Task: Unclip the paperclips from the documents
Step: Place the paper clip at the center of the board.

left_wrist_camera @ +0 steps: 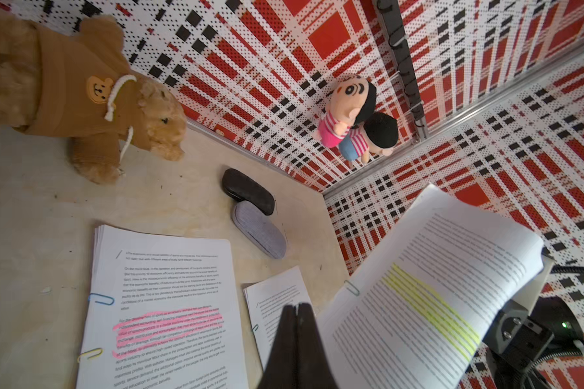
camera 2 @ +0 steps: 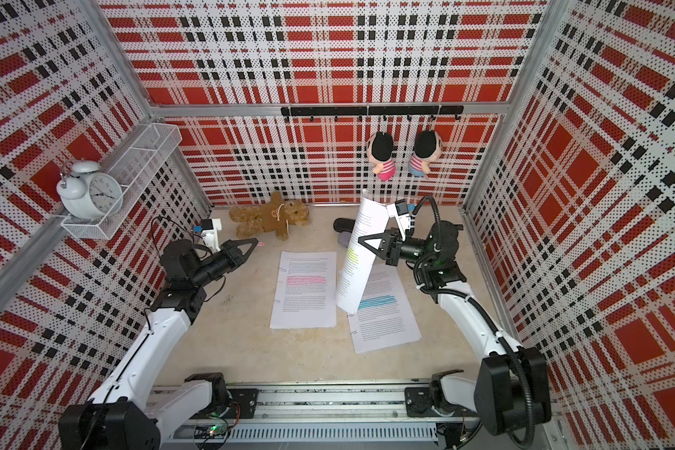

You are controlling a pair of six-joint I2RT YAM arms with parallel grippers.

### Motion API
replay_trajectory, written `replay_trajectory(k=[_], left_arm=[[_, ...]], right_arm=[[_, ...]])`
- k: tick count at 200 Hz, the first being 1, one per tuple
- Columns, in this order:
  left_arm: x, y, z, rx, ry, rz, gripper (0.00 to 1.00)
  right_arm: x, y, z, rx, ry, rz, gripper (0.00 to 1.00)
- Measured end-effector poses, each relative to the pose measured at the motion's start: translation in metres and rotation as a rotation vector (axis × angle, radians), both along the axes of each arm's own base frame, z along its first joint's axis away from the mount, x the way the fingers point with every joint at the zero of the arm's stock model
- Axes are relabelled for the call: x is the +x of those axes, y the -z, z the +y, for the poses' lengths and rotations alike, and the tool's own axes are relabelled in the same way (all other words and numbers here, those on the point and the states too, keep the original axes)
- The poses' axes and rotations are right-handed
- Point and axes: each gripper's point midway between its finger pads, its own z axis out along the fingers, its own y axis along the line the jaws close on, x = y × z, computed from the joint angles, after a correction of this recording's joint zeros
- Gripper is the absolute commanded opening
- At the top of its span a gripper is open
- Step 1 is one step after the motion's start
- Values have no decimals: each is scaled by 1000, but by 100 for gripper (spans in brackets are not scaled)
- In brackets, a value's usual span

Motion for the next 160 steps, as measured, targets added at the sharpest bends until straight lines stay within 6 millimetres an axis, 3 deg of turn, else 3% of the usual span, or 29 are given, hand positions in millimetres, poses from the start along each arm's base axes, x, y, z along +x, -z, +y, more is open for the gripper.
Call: replay_trajectory(k=[26,73,119,134,152,160], left_arm=[[10,42,19,78,-110,136,0],[18,146,52,213,-260,455,0],[14,222,70,272,-336,673,2],[11,243,75,280,-354,733,15],[8,259,82,277,-383,780,45],[12,256,86,266,-400,765,59]], right_arm=[[-1,7,8,-24,-1,9,0],[-15,13,55,-120,-57,35,0],[-14,52,81,-210,-29,176,0],[-13,60,89,-242,-16,216,0],[-9,63,95,-268,4,251,0],[-8,65,98,-280,10,267,0]])
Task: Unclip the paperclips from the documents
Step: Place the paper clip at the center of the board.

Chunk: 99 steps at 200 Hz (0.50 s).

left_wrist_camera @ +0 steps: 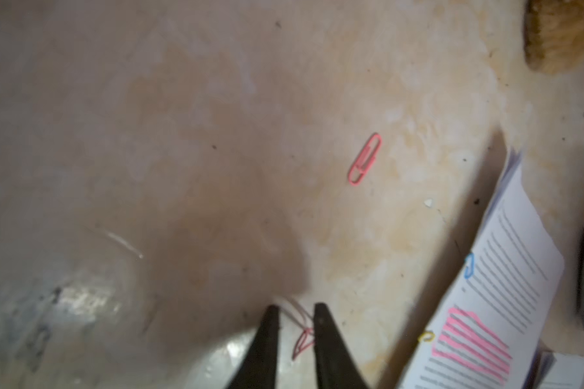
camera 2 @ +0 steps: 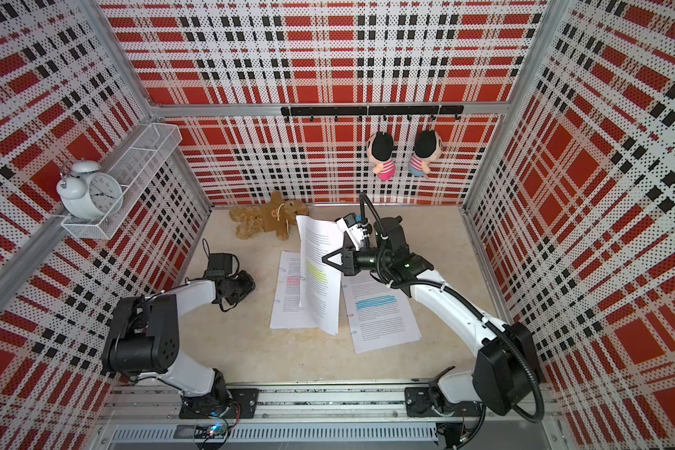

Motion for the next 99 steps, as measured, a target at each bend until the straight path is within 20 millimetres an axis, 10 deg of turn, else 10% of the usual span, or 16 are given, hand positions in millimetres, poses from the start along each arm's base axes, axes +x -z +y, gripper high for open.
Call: replay_trajectory(k=[21,58,99], left_arm=[[7,-9,10,-3,-47,-40,83],[0,-34,16,-34,-87,-86,89],[23,-156,-59,-207,153,-497,98]], right_arm=[[2,4,6,-30,11,39,0],[2,7,17,-77,9,95,0],[-1,-13,43,-73,-61,114,0]])
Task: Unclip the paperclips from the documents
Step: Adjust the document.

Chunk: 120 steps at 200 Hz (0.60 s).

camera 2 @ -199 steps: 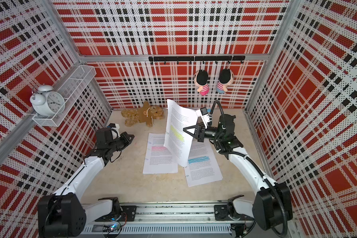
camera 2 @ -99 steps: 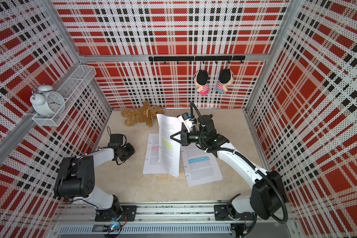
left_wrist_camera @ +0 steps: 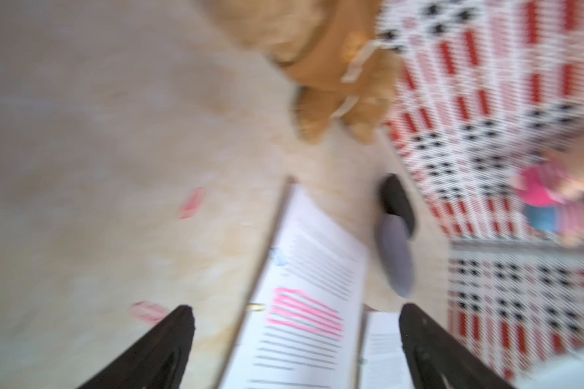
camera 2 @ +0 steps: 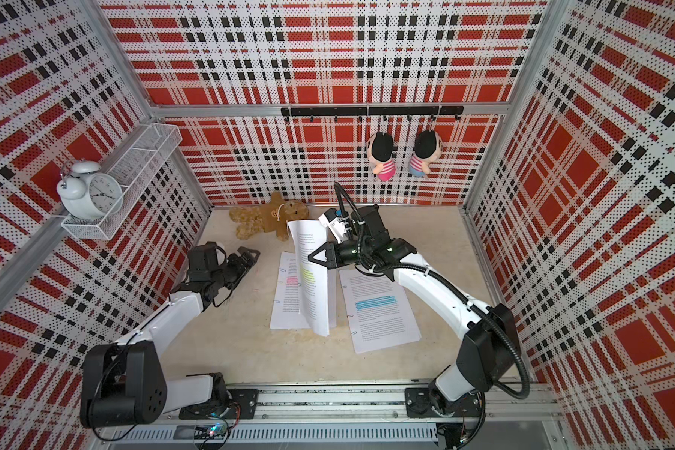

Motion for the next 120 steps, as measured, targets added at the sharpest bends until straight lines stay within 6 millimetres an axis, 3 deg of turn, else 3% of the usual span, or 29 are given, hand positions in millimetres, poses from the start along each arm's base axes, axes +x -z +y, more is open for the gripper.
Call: replay_trajectory(k=[22,38,78,120], left_arm=[[2,-70,-45,-155,160,-242,98],[0,-98,-61,-245,241,-333,98],[-7,-124,-96,-398,420,-407,98],[-21,-154,-107,-569,553,-508,98]], right_arm=[[-4,-16,12,37,-50,17,0],[-7,-26,18,64,-84,30,0],[-18,-58,26,137,-165,30,0],[-26,-86,26,189,-222,-29,0]])
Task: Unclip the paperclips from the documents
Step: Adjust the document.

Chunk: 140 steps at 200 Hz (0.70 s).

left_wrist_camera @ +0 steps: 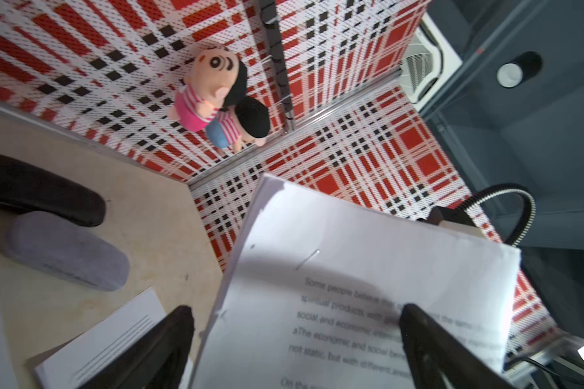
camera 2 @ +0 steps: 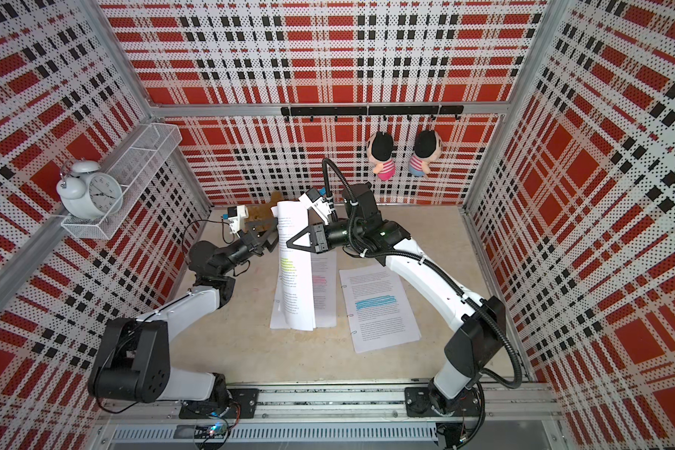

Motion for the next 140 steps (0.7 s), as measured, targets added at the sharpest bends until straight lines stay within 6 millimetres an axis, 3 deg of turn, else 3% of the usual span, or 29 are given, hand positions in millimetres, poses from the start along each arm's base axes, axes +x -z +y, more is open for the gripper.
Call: replay_trajectory(k=[73,86,117,140], left_arm=[[-23,-13,-10,-85,156,-35,100],[-27,-13,-15,-81,184,-32,95],[-34,-13,-21,-79,215,-28,65],[-37,-13,-21,-75,219,-33,33]], right_arm=[[16,-16,-21,35,10,-35,0],[19,-25,-27,51,12,-51,0],[31,-43,-44,80,30,-102,0],[45,-42,-60,78,63,-116,0]])
